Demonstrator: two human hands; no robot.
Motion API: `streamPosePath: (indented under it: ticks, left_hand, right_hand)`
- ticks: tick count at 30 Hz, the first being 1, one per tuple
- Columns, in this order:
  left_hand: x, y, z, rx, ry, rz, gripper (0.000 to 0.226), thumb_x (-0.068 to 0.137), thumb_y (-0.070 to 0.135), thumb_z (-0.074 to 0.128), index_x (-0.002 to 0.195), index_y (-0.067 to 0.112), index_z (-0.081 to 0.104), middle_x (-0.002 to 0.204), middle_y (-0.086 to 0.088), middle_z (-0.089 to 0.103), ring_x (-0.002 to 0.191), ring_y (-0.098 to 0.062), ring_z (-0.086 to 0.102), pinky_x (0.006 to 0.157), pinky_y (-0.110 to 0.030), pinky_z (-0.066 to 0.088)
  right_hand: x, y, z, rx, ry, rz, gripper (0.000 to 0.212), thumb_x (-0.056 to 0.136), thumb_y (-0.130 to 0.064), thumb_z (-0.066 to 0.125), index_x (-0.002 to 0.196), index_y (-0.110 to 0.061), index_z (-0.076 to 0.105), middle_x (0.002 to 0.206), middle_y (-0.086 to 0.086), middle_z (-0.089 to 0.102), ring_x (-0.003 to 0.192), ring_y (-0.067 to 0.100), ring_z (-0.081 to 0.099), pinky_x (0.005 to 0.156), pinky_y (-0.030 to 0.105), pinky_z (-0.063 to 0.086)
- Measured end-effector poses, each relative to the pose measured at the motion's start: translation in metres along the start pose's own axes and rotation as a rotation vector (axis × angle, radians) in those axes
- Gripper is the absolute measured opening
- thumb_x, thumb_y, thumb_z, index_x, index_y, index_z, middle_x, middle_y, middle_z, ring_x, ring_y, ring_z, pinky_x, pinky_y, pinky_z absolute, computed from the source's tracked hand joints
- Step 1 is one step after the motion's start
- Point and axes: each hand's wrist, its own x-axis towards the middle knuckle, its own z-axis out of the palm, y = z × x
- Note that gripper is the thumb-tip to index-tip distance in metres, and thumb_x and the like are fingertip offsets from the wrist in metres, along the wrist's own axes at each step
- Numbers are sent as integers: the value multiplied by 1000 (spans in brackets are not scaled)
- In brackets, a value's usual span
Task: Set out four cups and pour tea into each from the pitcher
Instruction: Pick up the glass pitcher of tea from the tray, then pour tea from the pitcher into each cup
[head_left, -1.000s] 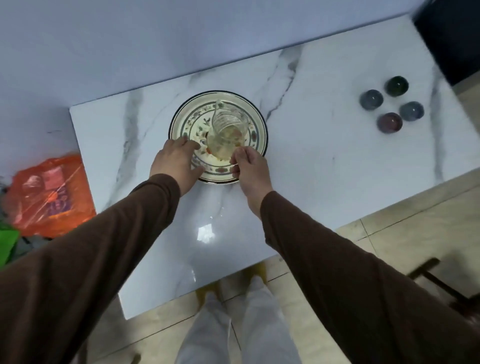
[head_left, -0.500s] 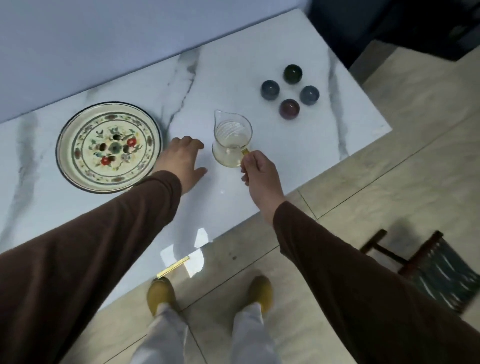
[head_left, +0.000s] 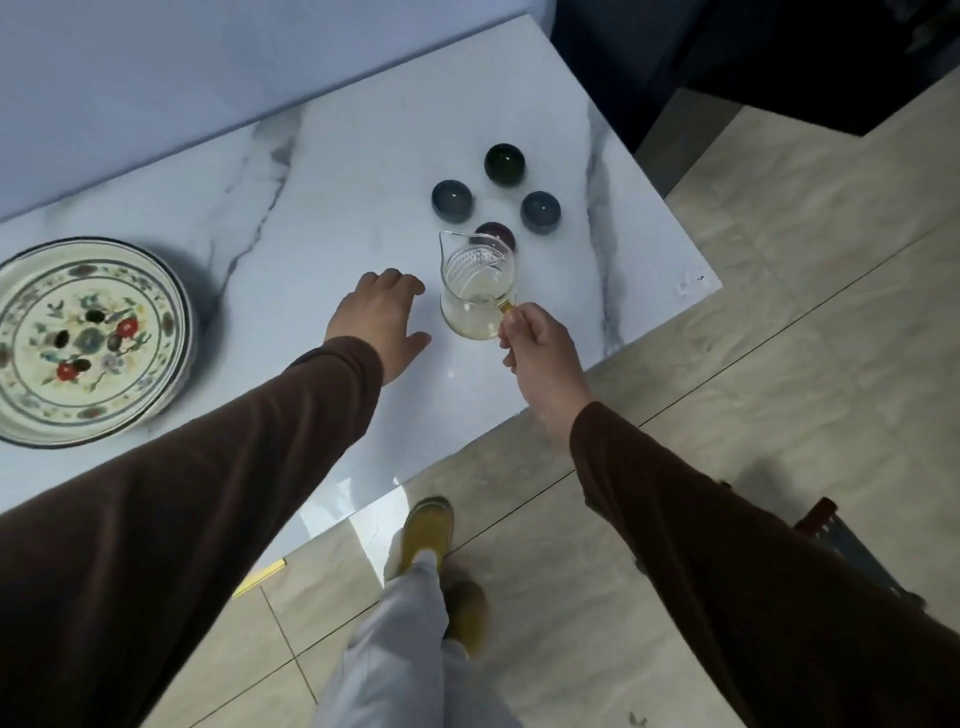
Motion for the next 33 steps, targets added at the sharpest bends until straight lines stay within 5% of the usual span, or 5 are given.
streamPosePath:
  ticks: [8, 13, 19, 23, 33]
  left_hand:
    - [68, 32, 2, -36, 3, -59, 55, 82, 29, 66, 131, 13, 46, 131, -8, 50, 122, -30, 41, 98, -43, 42]
    - [103, 62, 9, -26, 29, -127, 56, 81, 28, 67, 131, 12, 47, 133, -10, 50, 124, -31, 41, 101, -41, 40]
    - [133, 89, 8, -11, 99, -226, 55, 80, 27, 68, 129, 10, 48, 130, -14, 51, 121, -34, 42, 101, -42, 38]
    - [145, 91, 6, -47, 124, -288, 53, 80, 27, 68, 127, 10, 49, 127, -13, 52, 120, -33, 42, 100, -42, 39]
    - [159, 67, 6, -132, 222, -414, 55, 80, 28, 68, 128, 13, 48, 129, -12, 50, 122, -33, 40, 100, -40, 38]
  right_hand:
    - [62, 0, -54, -45, -36, 16, 30, 101, -33, 42, 85, -11, 54, 74, -7, 53, 66, 12, 50, 71, 33, 45]
    - [102, 3, -96, -141, -120, -59, 37, 99, -37, 47, 90, -1, 50, 78, 9, 51, 74, 25, 50, 74, 47, 49]
    - [152, -2, -131, -184, -181, -139, 26, 99, -31, 49, 82, -11, 51, 83, 20, 61, 81, 39, 59, 75, 49, 50]
    - [177, -11, -139, -232, -224, -172, 30, 99, -31, 47, 87, -4, 52, 90, 25, 62, 82, 41, 59, 76, 50, 50]
    - [236, -56, -133, -380, -315, -391, 25, 99, -26, 47, 87, -7, 58, 85, 9, 65, 83, 28, 59, 76, 39, 48]
